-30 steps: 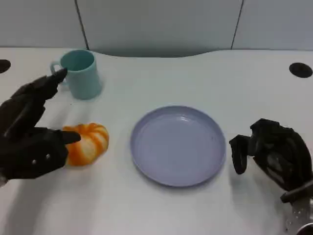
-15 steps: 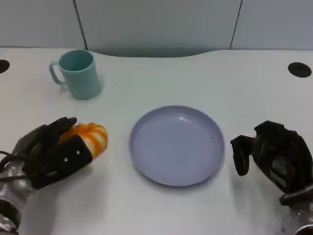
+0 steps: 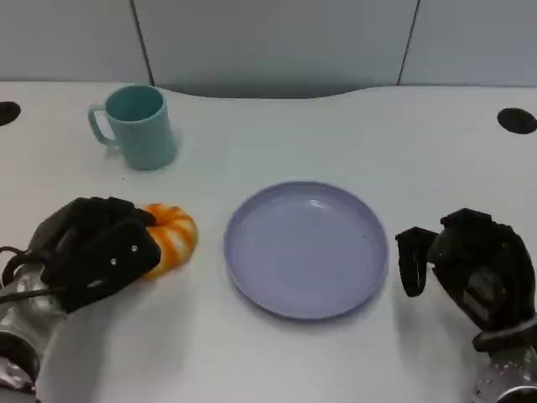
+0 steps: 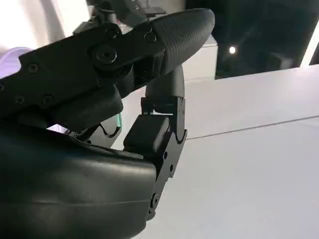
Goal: Grasp the bread from the table and place it into the plate.
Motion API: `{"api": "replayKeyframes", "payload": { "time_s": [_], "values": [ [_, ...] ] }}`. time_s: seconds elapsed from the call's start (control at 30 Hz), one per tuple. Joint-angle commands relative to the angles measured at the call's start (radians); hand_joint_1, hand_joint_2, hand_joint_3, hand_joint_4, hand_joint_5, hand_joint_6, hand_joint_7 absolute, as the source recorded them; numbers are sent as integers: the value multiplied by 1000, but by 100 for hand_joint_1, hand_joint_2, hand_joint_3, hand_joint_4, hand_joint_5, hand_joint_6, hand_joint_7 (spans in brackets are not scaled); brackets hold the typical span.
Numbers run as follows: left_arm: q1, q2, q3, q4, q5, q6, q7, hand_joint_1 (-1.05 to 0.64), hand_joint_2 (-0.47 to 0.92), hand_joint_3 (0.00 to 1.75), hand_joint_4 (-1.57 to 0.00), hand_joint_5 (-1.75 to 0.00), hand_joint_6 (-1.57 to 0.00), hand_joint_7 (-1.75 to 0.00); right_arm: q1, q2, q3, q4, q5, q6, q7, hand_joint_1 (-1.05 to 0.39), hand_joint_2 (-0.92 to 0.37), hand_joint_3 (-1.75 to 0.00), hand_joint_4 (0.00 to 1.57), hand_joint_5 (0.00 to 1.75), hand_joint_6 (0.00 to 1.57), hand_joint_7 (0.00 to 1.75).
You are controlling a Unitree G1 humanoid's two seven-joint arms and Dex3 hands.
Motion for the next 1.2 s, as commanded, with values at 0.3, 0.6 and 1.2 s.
{"api": "replayKeyframes", "payload": {
  "time_s": [0.3,0.6,1.2],
  "values": [
    [-168,55,26,-109,-81,-301,-37,-22,80,0,-130,-18,-123,-12,8,-2,20,-13,-12,-28,-38,-53,-92,-5,94,175,93,136],
    [-157,-15,-12,-150,-75,-368,-67,-25,79,1,-129,-14,-124,-10,-6,22,2,-8,19,-26,-32,-44,-92,-1,95,174,103,98],
    [-38,-105,28,-195,-242,-228,-453,-73,92,32,-47,0,-66,0,-7,35,54,-26,-29,-92,-40,-48,-92,-6,95,174,91,135]
  ]
}}
